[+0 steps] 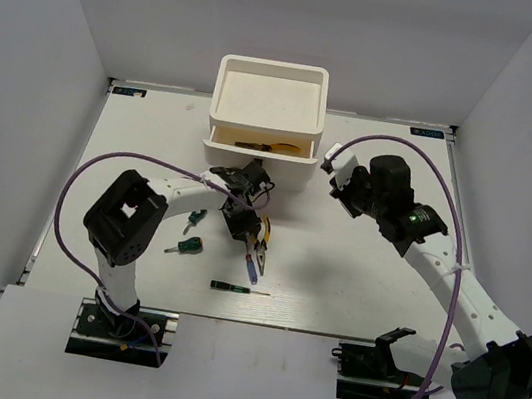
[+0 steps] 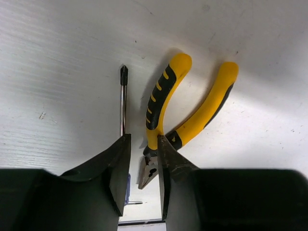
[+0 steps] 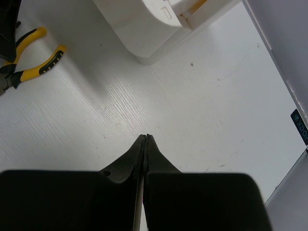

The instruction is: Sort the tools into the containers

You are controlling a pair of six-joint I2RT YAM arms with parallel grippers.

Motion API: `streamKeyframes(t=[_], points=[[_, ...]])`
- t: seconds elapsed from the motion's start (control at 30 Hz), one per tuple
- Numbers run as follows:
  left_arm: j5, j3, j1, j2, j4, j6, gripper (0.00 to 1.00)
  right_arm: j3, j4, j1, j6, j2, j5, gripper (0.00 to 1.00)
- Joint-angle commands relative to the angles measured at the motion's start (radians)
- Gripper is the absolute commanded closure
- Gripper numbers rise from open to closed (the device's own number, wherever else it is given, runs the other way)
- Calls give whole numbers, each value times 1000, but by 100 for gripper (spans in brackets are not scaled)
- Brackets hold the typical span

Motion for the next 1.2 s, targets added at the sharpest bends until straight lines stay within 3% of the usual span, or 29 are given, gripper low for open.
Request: streamKeyframes(t=[0.0,0.77,0.8,0.83,0.9,1.07,1.17], points=[[6,-13,7,-38,22,27,58,-2,10,-8,15,-28,-8,100],[-35,108,-2,105,29,46,61,-28,9,-11,15,-51,-3,100],[-35,84,-2,105,30,47,63,-28,8,-11,13,-49,-3,100],[-35,84,-2,105,30,47,73,-28,8,-14,13,-46,-2,100],[-35,70,-2,105,39,56,100,-28,8,-14,10,-48,-3,100],[-12,33,-22,-21,30,68,100,-30,8,-19,10,-51,-6,100],[-3,-13,-42,-173,30,68,100,-33,6,-19,12,-46,-12,100]])
